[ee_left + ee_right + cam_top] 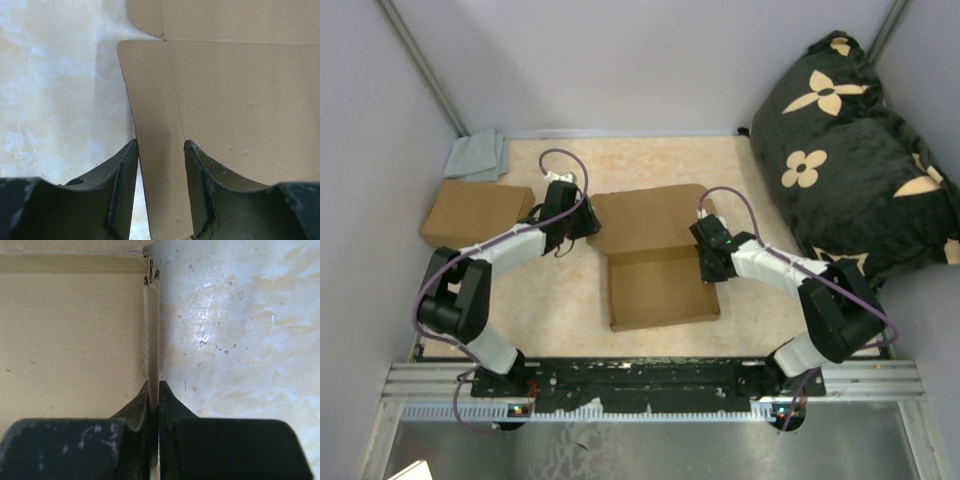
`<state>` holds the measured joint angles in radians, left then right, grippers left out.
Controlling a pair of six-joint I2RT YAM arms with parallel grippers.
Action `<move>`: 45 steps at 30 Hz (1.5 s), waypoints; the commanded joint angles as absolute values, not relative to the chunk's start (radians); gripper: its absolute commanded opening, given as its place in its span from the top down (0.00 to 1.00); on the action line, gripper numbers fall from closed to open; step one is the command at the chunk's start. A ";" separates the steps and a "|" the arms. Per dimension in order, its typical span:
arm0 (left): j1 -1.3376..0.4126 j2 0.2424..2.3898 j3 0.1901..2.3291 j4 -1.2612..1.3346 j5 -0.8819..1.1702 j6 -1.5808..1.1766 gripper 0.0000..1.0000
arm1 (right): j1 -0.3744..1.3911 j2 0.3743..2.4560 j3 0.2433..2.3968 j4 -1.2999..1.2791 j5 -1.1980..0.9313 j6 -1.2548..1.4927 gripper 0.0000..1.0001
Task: Fold the paper box
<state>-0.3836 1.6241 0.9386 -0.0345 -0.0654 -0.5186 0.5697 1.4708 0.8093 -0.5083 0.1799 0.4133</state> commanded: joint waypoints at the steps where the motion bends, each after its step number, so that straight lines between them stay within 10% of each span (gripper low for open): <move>1: -0.383 1.578 0.995 -0.078 -0.018 -0.481 0.52 | 0.601 1.530 0.886 -0.567 0.336 0.488 1.00; 23: -0.406 1.488 0.951 -0.117 -0.074 -0.466 0.55 | 0.667 1.665 0.925 -0.527 0.375 0.573 0.93; 32: -0.405 1.482 0.949 -0.123 -0.079 -0.463 0.54 | 0.668 1.611 0.933 -0.531 0.347 0.568 0.61; 45: -0.407 1.469 0.955 -0.140 -0.105 -0.459 0.52 | 0.667 1.483 0.952 -0.577 0.375 0.565 0.44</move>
